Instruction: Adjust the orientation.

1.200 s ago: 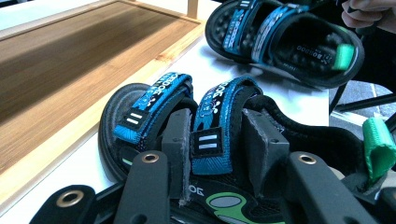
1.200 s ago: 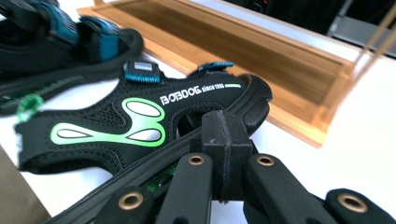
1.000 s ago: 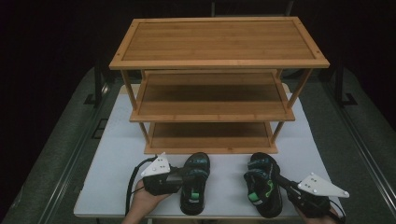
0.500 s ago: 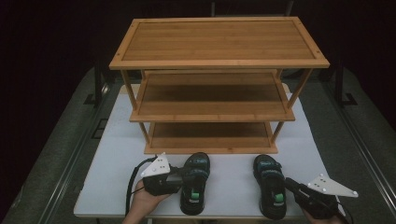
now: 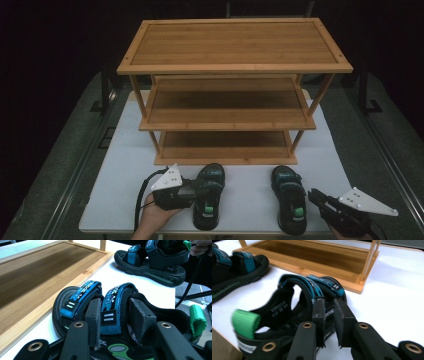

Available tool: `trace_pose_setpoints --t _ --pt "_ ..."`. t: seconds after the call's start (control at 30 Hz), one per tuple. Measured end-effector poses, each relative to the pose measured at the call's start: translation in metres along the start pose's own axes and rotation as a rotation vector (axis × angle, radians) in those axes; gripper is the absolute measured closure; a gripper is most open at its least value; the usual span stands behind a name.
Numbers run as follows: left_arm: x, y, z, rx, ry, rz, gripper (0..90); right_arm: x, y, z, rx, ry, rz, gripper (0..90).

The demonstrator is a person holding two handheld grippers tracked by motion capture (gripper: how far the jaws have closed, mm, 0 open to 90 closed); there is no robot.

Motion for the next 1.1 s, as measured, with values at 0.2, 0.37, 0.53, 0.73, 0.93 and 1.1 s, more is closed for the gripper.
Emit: trace_pose_setpoints --t 0.2,0.37,0.53,0.73,0.93,1.1 --pt "0.0 0.0 0.0 0.001 0.001 0.001 60.8 0.0 0.005 -0.008 0.001 0.037 0.01 72.4" --pt "0.0 0.001 0.001 0.002 0.009 -0.001 59.6 0.003 0.006 -0.01 0.004 0.047 0.005 65.1" --pt "-0.001 0.002 0.003 0.004 0.018 0.002 57.0 0.01 0.005 -0.012 0.003 0.035 -0.023 57.5" --pt "-0.001 0.001 0.003 0.017 0.037 -0.014 54.0 0.018 0.003 -0.014 0.001 0.019 -0.048 55.0" --pt "0.0 -0.001 0.002 0.017 0.053 -0.031 53.5 0.022 0.003 -0.014 0.012 -0.005 -0.058 53.1" --pt "0.002 -0.001 0.002 0.018 0.061 -0.039 55.1 0.024 0.003 -0.014 0.01 -0.01 -0.059 53.1"
Point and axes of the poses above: each handheld gripper's, and its own axes: x roughly forward along the jaws, y roughly out of its top, z roughly to its right, the point moved 5 cm from there along x, roughly forward along the jaws, and after that the axes turned 8 degrees about y, right-handed, at the moved point
